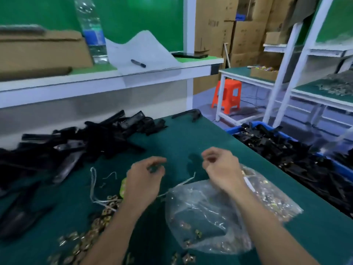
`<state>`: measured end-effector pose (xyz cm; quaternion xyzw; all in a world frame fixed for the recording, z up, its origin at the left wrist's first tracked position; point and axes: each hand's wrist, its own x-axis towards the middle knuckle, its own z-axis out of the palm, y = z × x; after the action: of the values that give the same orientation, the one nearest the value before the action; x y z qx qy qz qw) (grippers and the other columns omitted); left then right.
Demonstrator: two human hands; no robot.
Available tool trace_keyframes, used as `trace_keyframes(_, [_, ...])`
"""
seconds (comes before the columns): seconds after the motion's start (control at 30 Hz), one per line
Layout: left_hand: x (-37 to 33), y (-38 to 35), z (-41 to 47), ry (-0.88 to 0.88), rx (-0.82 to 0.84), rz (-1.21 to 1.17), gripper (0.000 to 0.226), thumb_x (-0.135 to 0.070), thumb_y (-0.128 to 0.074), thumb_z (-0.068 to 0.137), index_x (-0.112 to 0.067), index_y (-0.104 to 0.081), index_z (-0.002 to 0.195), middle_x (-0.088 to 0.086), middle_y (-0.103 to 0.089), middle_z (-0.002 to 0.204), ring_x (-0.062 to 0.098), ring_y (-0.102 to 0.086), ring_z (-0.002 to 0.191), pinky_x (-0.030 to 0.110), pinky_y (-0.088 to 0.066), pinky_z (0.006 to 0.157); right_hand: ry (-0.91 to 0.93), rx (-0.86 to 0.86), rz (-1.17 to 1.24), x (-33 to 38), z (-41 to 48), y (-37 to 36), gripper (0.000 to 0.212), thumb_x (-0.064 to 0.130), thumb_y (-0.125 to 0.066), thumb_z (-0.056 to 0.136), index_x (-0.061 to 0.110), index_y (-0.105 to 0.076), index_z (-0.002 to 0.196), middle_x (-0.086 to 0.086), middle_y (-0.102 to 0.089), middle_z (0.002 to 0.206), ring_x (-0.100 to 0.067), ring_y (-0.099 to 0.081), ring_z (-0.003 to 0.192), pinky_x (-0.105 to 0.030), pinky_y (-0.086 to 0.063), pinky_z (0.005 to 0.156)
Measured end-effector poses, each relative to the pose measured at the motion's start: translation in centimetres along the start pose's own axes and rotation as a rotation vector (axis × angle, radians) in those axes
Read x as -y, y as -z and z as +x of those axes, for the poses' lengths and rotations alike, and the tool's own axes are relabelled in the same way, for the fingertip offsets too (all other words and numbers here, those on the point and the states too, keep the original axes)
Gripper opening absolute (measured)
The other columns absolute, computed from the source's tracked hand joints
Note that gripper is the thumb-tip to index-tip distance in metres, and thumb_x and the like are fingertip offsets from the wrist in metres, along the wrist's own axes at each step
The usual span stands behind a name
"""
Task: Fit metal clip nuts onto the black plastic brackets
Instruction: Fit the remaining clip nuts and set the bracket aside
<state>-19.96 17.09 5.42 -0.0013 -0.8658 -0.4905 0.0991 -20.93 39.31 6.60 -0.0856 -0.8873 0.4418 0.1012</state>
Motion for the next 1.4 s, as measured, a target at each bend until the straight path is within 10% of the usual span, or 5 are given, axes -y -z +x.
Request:
trace_keyframes(0.37, [12.5, 16.7, -10.0, 0.376, -0.156, 0.355, 0.027, -0.026, -0.067, 0.093, -0.037, -0.073, 0.117, -0.021, -0.072, 0.077, 0.0, -0.061, 0.046, 0.018, -0.05, 0.052, 0.252, 0.629, -0.185, 12.6, -0.5, -18.5, 0.059, 0.036, -0.064, 0.095, 0.025, -0.042, 0.149, -0.001, -0.07, 0.111, -0.001, -0.052, 0.066, -0.018, -0.043, 0.062])
trace_keyframes(0.5, [14.3, 18.9, -12.3, 0.355, -0.098, 0.344, 0.042, -0.047, -0.074, 0.084, -0.039, -0.07, 0.125, -0.028, -0.065, 0.108, -0.018, -0.06, 0.085, -0.002, -0.04, 0.075, 0.241, 0.71, -0.16, 16.6, -0.1, -24.9, 0.074, 0.04, -0.062, 0.096, 0.025, -0.022, 0.157, 0.008, -0.06, 0.052, -0.001, -0.051, 0.039, -0.018, -0.036, 0.038])
trace_keyframes(0.83, [15.2, 17.6, -11.4, 0.235, -0.01, 0.234, 0.03, -0.037, -0.08, 0.075, -0.057, -0.072, 0.096, -0.049, -0.062, 0.104, -0.019, -0.048, 0.115, 0.002, -0.026, 0.102, -0.018, 0.413, -0.111, 23.6, -0.2, -36.0, 0.09, 0.066, -0.058, 0.087, 0.029, -0.011, 0.155, -0.014, -0.04, 0.147, -0.039, -0.061, 0.099, -0.051, -0.056, 0.08])
trace_keyframes(1.17, [15.9, 17.7, -11.8, 0.386, -0.28, 0.03, 0.035, -0.016, -0.072, 0.083, -0.05, -0.063, 0.089, -0.029, -0.071, 0.08, -0.009, -0.066, 0.078, 0.005, -0.047, 0.068, -0.021, 0.216, -0.128, 21.4, 1.7, -35.3, 0.07, 0.002, -0.069, 0.082, 0.022, -0.044, 0.144, -0.007, -0.063, 0.093, -0.026, -0.06, 0.075, -0.031, -0.049, 0.053])
trace_keyframes(1.4, [14.9, 17.8, -12.3, 0.355, -0.327, 0.02, 0.023, -0.022, -0.063, 0.096, -0.045, -0.064, 0.09, -0.029, -0.068, 0.083, -0.003, -0.063, 0.074, 0.009, -0.043, 0.054, 0.054, 0.103, 0.19, 17.2, -0.4, -28.1, 0.005, 0.02, -0.07, 0.086, 0.015, -0.068, 0.084, -0.006, -0.068, 0.072, -0.03, -0.067, 0.07, -0.035, -0.053, 0.059])
